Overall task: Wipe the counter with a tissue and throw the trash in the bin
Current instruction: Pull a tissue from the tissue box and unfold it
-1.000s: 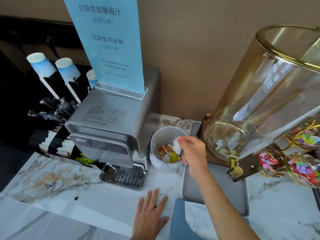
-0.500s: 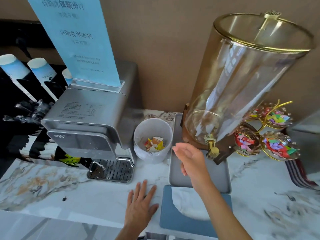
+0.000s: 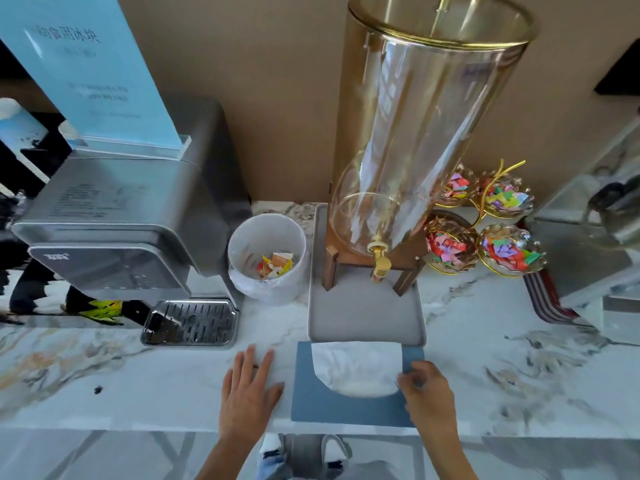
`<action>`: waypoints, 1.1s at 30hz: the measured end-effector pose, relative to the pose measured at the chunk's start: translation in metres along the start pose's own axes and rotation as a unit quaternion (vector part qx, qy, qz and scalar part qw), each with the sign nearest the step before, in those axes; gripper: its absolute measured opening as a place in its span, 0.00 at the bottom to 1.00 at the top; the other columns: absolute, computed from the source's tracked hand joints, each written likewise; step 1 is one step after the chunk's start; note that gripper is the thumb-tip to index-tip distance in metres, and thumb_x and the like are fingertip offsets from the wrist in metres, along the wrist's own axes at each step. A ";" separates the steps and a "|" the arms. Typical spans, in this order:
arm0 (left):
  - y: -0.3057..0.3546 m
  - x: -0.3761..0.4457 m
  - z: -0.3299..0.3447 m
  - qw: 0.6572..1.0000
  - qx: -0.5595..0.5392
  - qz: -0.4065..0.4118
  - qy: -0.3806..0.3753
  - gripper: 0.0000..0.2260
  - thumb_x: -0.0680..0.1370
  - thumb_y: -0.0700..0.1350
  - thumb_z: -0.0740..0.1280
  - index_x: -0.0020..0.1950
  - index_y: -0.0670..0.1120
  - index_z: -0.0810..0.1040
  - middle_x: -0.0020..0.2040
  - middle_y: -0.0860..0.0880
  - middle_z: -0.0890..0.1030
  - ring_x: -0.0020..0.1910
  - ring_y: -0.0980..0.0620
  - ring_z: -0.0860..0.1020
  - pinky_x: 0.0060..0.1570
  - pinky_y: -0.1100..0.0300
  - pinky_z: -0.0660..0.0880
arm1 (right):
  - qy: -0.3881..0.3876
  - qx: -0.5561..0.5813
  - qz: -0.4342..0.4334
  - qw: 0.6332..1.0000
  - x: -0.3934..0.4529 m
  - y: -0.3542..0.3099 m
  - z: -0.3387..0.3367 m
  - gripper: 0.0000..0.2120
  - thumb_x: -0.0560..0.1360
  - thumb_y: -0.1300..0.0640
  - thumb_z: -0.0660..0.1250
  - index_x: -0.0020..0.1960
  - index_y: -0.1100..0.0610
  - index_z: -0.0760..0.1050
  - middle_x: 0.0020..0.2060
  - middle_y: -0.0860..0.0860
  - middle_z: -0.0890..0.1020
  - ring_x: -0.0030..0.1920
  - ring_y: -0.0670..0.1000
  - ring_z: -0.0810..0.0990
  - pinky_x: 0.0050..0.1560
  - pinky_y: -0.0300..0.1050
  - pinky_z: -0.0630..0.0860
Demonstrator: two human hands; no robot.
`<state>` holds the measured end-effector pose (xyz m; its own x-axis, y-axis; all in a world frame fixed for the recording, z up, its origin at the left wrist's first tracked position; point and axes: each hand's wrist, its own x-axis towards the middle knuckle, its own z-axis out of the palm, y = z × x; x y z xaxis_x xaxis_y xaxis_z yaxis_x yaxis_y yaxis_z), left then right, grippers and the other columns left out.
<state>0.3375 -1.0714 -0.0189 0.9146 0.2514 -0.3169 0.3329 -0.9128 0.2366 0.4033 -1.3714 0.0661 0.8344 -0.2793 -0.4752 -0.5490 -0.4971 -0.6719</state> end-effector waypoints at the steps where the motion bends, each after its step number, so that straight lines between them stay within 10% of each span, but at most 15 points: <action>1: 0.000 -0.002 0.000 1.000 0.001 -0.001 0.007 0.36 0.77 0.69 0.39 0.75 0.53 0.69 0.77 0.41 0.69 0.74 0.36 0.68 0.66 0.40 0.70 | -0.003 0.000 0.000 1.000 0.000 -0.001 0.001 0.10 0.74 0.59 0.71 0.54 0.56 0.75 0.44 0.55 0.84 0.45 0.62 0.83 0.48 0.55 0.80; 8: 0.003 -0.010 -0.007 1.000 -0.016 -0.003 0.012 0.41 0.75 0.71 0.35 0.76 0.52 0.68 0.78 0.42 0.65 0.77 0.37 0.63 0.70 0.41 0.65 | -0.014 -0.054 -0.031 0.998 -0.001 -0.014 0.011 0.20 0.71 0.61 0.72 0.30 0.56 0.61 0.25 0.51 0.67 0.28 0.52 0.66 0.32 0.48 0.63; 15: -0.002 -0.010 -0.003 1.000 -0.005 0.001 -0.006 0.35 0.76 0.70 0.46 0.75 0.52 0.70 0.77 0.41 0.68 0.75 0.37 0.67 0.67 0.41 0.69 | -0.026 0.017 -0.151 0.988 -0.014 -0.038 -0.007 0.10 0.78 0.60 0.67 0.40 0.62 0.72 0.32 0.59 0.75 0.35 0.61 0.73 0.40 0.56 0.74; 21: 0.017 -0.013 -0.019 0.995 -0.094 -0.025 0.025 0.26 0.77 0.44 0.70 0.74 0.47 0.71 0.78 0.40 0.65 0.75 0.38 0.66 0.71 0.47 0.66 | -0.070 0.217 -0.183 0.956 -0.028 -0.076 -0.036 0.07 0.80 0.58 0.65 0.45 0.58 0.77 0.38 0.64 0.79 0.36 0.52 0.76 0.38 0.49 0.72; 25: 0.061 -0.020 -0.078 0.893 -0.437 -0.065 0.088 0.11 0.79 0.40 0.67 0.60 0.50 0.80 0.60 0.48 0.83 0.59 0.49 0.81 0.63 0.53 0.75 | -0.178 0.324 -0.152 0.917 -0.035 -0.094 -0.049 0.08 0.76 0.53 0.67 0.52 0.52 0.82 0.48 0.54 0.87 0.48 0.51 0.85 0.46 0.44 0.81; 29: 0.100 -0.035 -0.136 0.761 -0.647 0.027 -0.045 0.17 0.77 0.59 0.67 0.65 0.58 0.78 0.60 0.53 0.85 0.62 0.55 0.80 0.62 0.59 0.74 | -0.241 0.408 -0.081 0.877 -0.039 -0.102 -0.057 0.12 0.72 0.54 0.68 0.52 0.55 0.84 0.48 0.55 0.87 0.46 0.54 0.87 0.39 0.45 0.82; 33: 0.123 -0.037 -0.156 0.754 -0.633 0.067 -0.165 0.16 0.75 0.57 0.70 0.64 0.64 0.78 0.61 0.55 0.84 0.62 0.63 0.78 0.58 0.66 0.72 | -0.289 0.431 -0.023 0.854 -0.046 -0.109 -0.062 0.12 0.71 0.55 0.67 0.51 0.55 0.86 0.49 0.57 0.88 0.45 0.57 0.88 0.35 0.47 0.83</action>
<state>0.3804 -1.1428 0.1657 0.9222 -0.0998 -0.3737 0.3857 0.1672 0.9073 0.4275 -1.3551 0.1970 0.8293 0.3015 -0.4704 -0.5560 0.3623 -0.7480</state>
